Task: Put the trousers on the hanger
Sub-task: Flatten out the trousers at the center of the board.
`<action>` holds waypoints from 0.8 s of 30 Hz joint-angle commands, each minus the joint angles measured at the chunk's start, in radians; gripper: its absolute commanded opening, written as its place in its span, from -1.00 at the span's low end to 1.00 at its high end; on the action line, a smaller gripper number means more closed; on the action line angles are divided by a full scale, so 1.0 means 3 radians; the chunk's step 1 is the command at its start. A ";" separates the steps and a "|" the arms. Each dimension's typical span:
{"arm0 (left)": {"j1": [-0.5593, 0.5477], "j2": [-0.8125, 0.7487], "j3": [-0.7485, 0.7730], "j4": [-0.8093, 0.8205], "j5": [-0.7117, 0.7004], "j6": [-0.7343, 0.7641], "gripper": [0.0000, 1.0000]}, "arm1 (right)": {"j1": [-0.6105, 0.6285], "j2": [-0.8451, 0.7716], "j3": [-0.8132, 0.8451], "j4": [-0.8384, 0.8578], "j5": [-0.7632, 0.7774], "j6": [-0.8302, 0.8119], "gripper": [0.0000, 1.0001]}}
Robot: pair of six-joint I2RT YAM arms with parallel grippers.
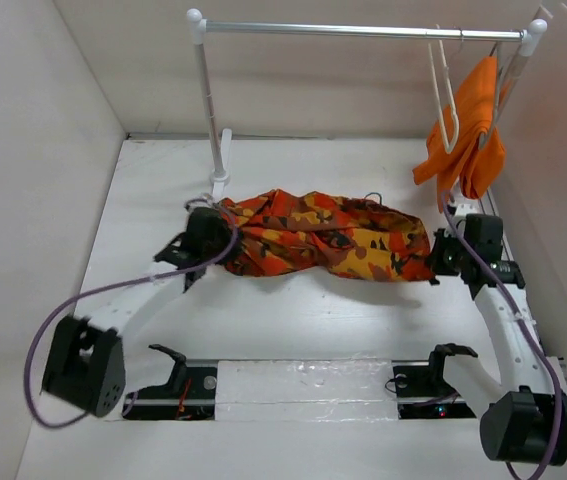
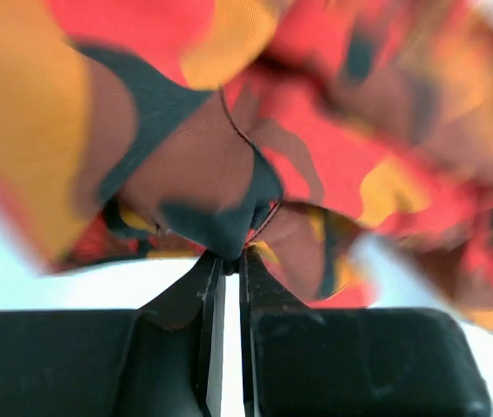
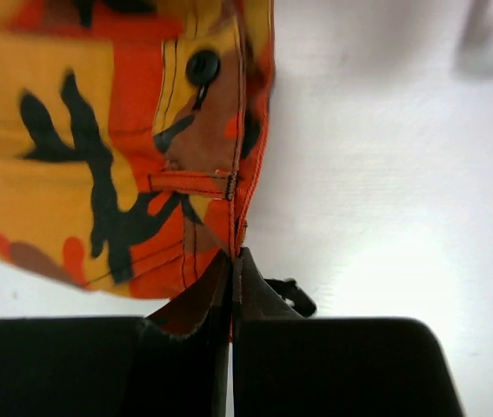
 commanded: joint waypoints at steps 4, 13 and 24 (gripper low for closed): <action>0.1384 -0.1222 0.0723 -0.0997 -0.0095 0.0924 -1.00 | -0.0012 0.0085 0.0888 -0.0277 0.0357 -0.0342 -1.00; 0.1777 -0.1034 0.2385 -0.2019 -0.0165 0.1167 -1.00 | 0.0050 0.0030 0.1176 -0.0671 0.0562 -0.0368 -1.00; 0.1521 -0.0718 0.2823 -0.1509 0.0311 0.1213 -1.00 | 0.0183 0.0442 0.1809 -0.0458 0.0488 -0.0604 -1.00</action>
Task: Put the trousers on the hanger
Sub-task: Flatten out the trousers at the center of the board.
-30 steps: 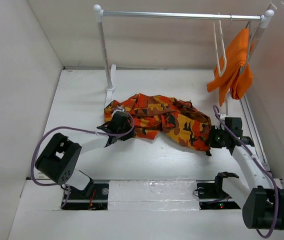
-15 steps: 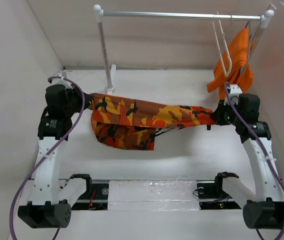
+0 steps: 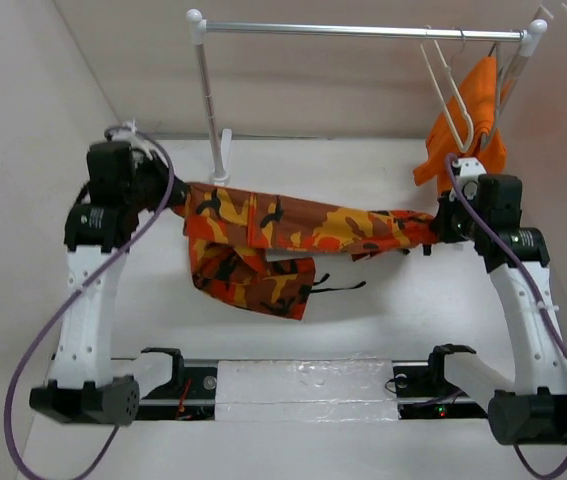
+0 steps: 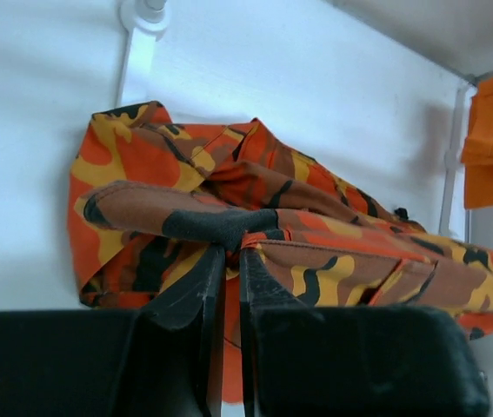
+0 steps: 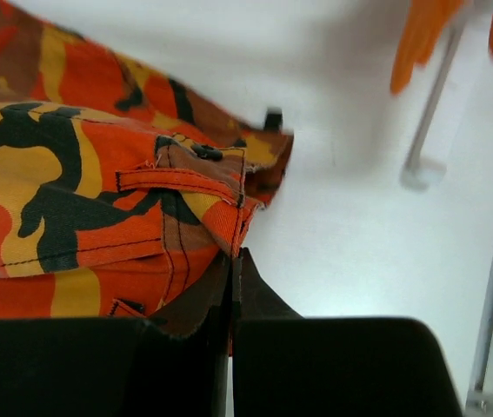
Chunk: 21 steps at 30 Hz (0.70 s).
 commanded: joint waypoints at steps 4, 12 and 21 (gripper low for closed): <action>-0.0159 0.0954 0.2267 0.0485 -0.0093 0.0169 -1.00 | 0.0004 0.0337 0.0684 0.0313 0.0121 -0.0018 -1.00; -0.2055 0.1093 -0.0051 0.1302 0.0278 -0.0280 -0.43 | -0.0266 -0.0159 -0.0045 0.0368 0.1027 0.0013 -1.00; -0.2015 0.0462 -0.0919 0.1032 -0.1021 -0.0626 0.54 | -0.0584 0.0138 -0.0210 0.0661 0.0578 0.0044 -1.00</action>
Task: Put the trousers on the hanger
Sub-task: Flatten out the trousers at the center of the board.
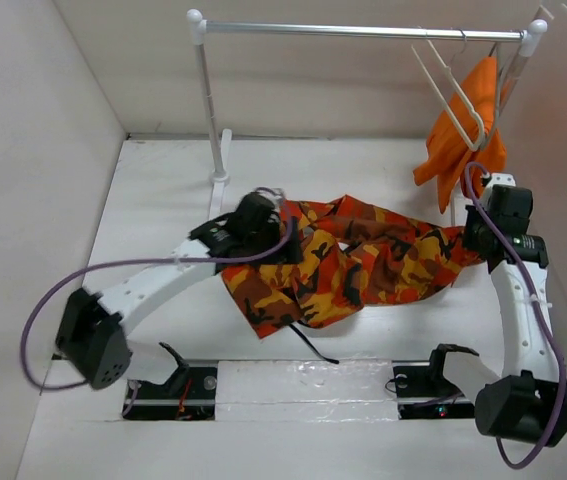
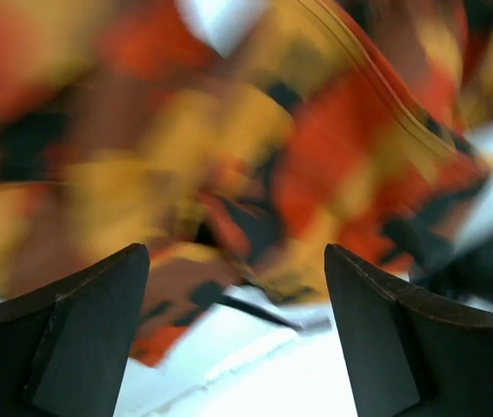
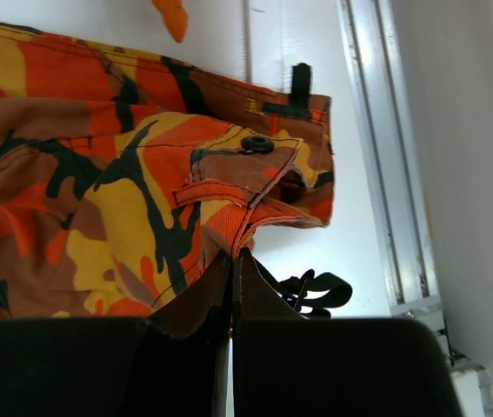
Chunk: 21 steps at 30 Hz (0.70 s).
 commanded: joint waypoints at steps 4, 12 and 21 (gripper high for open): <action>0.1264 -0.1484 -0.1003 0.0539 -0.0920 -0.0611 0.78 | -0.0005 -0.0179 -0.0105 0.0414 -0.0428 0.0034 -1.00; 0.2372 -0.0959 -0.1847 0.1138 0.0543 -0.0968 0.95 | 0.0153 -0.0486 -0.0535 0.0394 -0.0797 -0.0022 -1.00; 0.2372 -0.1071 -0.2140 0.1114 0.0329 -0.1005 0.20 | 0.0245 -0.0589 -0.0673 0.0312 -0.0888 -0.0068 -1.00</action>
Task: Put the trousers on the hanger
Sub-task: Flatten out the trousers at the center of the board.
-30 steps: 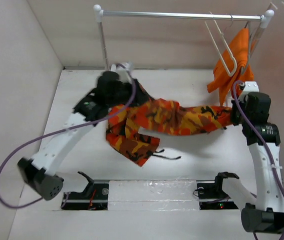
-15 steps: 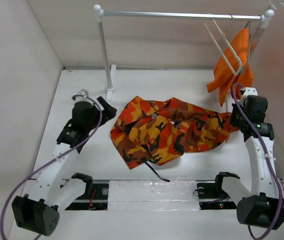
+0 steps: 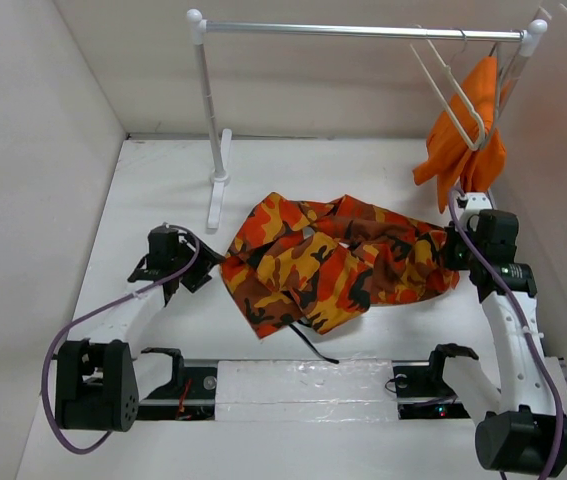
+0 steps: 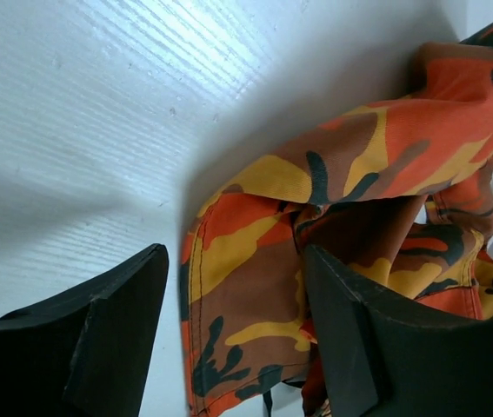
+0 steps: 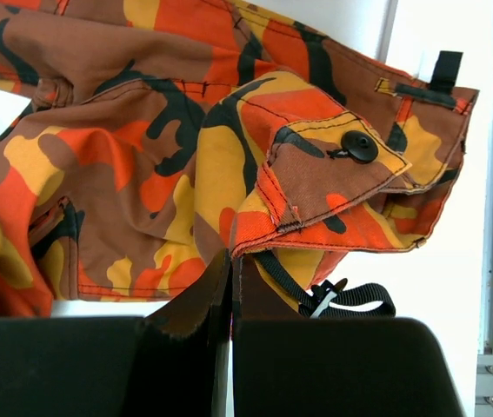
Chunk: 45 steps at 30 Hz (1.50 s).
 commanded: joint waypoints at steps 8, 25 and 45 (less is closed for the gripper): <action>-0.0151 0.0868 0.0119 0.0233 -0.0089 0.0277 -0.17 | 0.0052 0.0026 0.0109 0.0150 -0.0242 -0.0005 -1.00; -0.0300 0.0808 0.1656 -0.0482 -0.1319 0.0824 -1.00 | 0.0348 -0.0117 0.0217 0.0186 -0.0447 0.0108 -1.00; 0.0196 0.1563 0.3391 -0.0539 -0.1900 0.1519 -0.66 | 0.0870 -0.0031 0.0554 -0.0075 0.0111 -0.0092 -1.00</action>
